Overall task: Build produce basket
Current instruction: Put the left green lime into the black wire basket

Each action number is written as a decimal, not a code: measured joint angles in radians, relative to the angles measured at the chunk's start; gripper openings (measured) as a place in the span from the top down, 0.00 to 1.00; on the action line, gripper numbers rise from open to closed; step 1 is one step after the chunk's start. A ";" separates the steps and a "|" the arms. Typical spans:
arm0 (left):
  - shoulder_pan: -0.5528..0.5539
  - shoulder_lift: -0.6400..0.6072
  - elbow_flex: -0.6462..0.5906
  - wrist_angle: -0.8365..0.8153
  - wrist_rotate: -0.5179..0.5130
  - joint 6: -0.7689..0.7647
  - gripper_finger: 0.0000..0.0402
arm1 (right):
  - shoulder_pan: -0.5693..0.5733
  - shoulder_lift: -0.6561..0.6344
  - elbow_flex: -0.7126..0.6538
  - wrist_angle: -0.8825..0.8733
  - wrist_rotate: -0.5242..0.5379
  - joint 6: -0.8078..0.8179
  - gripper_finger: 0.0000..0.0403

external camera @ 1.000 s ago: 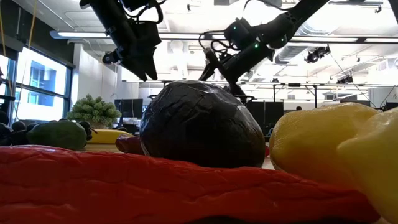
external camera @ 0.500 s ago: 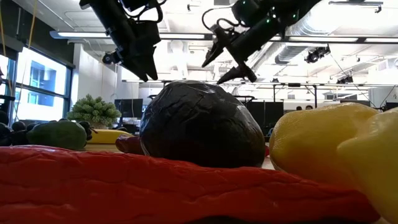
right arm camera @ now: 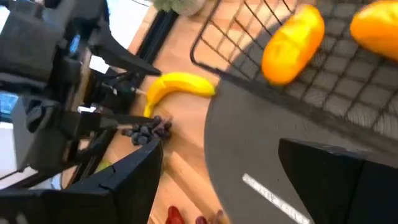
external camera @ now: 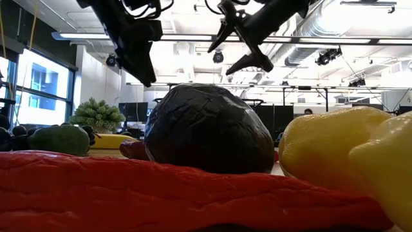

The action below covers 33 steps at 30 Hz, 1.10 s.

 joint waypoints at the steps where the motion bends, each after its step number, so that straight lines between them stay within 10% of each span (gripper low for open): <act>1: -0.004 -0.001 0.000 -0.018 0.007 0.000 0.34 | 0.015 0.000 0.000 -0.009 0.009 0.010 0.25; 15: -0.040 -0.008 0.000 -0.335 0.085 -0.155 0.34 | 0.135 -0.002 0.000 -0.115 0.087 0.151 0.25; 33: -0.287 -0.007 0.000 -0.355 0.155 -0.706 0.34 | 0.112 -0.037 0.000 -0.137 -0.038 0.041 0.25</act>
